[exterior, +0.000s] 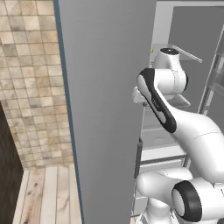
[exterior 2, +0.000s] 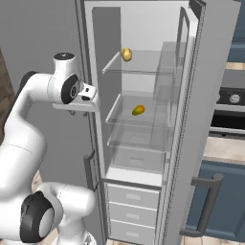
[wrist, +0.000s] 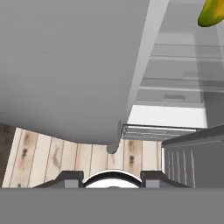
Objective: Pick potato from the fridge and place it on the plate on the counter.
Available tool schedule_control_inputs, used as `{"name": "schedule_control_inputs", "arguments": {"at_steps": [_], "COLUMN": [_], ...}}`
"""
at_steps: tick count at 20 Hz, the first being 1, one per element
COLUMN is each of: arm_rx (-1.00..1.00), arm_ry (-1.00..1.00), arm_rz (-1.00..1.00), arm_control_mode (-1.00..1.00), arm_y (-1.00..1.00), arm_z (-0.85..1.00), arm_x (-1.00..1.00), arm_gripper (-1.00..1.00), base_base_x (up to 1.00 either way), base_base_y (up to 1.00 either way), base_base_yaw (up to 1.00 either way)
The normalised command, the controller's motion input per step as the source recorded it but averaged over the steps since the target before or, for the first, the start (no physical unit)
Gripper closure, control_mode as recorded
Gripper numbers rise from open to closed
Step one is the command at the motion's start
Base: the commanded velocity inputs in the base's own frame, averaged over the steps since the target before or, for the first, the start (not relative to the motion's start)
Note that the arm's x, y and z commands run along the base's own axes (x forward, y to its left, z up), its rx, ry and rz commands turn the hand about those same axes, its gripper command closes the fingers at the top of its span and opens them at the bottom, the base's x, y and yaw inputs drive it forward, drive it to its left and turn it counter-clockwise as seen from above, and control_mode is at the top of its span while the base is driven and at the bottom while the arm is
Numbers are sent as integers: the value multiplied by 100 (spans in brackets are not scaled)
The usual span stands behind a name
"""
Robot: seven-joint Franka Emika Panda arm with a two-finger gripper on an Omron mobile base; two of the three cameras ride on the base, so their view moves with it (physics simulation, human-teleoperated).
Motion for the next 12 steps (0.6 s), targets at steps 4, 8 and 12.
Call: {"name": "schedule_control_inputs", "arguments": {"at_steps": [4, 8, 12], "arm_rx": [0, 0, 0], "arm_ry": [0, -2, -4], "arm_rz": [0, 2, 5], "arm_control_mode": [-100, -100, -100], "arm_y": [-11, -48, -62], "arm_z": [0, 7, 17], "arm_x": [0, -10, -16], "arm_gripper": [-100, -100, -100], "base_base_x": [0, 0, 0], "base_base_y": [0, 0, 0], "base_base_yaw": [0, 0, 0]}}
